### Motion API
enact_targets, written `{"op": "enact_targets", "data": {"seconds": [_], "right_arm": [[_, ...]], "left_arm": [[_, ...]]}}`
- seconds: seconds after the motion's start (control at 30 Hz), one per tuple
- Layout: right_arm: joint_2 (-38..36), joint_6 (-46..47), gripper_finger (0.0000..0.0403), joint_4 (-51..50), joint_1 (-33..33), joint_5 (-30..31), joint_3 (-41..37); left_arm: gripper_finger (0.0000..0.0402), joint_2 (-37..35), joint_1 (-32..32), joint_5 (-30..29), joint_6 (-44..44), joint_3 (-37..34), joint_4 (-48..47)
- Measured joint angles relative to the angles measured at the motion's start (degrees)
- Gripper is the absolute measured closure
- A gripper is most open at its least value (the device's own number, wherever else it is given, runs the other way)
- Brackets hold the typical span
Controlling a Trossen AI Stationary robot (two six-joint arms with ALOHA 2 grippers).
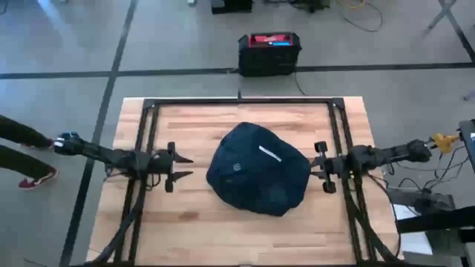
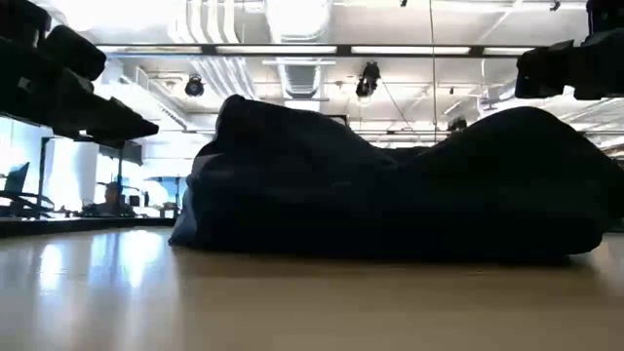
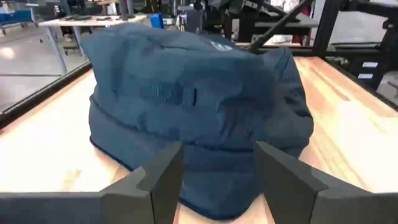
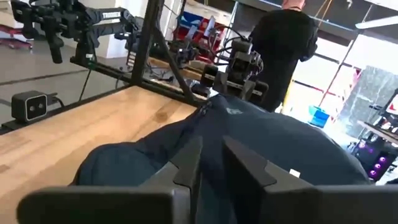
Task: Unpack backpack
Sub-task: Return to Home Position
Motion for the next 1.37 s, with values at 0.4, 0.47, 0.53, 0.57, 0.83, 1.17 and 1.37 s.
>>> {"op": "enact_targets", "data": {"seconds": [0.4, 0.47, 0.53, 0.57, 0.83, 1.17, 1.37], "right_arm": [[0.0, 0.0, 0.0326, 0.0, 0.0, 0.0, 0.0], [0.0, 0.0, 0.0324, 0.0, 0.0, 0.0, 0.0], [0.0, 0.0, 0.0322, 0.0, 0.0, 0.0, 0.0], [0.0, 0.0, 0.0321, 0.0, 0.0, 0.0, 0.0], [0.0, 0.0, 0.0329, 0.0, 0.0, 0.0, 0.0], [0.0, 0.0, 0.0355, 0.0, 0.0, 0.0, 0.0], [0.0, 0.0, 0.0363, 0.0, 0.0, 0.0, 0.0]], "left_arm": [[0.0217, 1.8, 0.0, 0.0, 0.0, 0.0, 0.1], [0.0219, 2.1, 0.0, 0.0, 0.0, 0.0, 0.1], [0.022, 2.3, 0.0, 0.0, 0.0, 0.0, 0.1], [0.022, 2.4, 0.0, 0.0, 0.0, 0.0, 0.1], [0.0212, 3.1, 0.0, 0.0, 0.0, 0.0, 0.1], [0.022, 3.1, 0.0, 0.0, 0.0, 0.0, 0.1], [0.0219, 3.1, 0.0, 0.0, 0.0, 0.0, 0.1]]}}
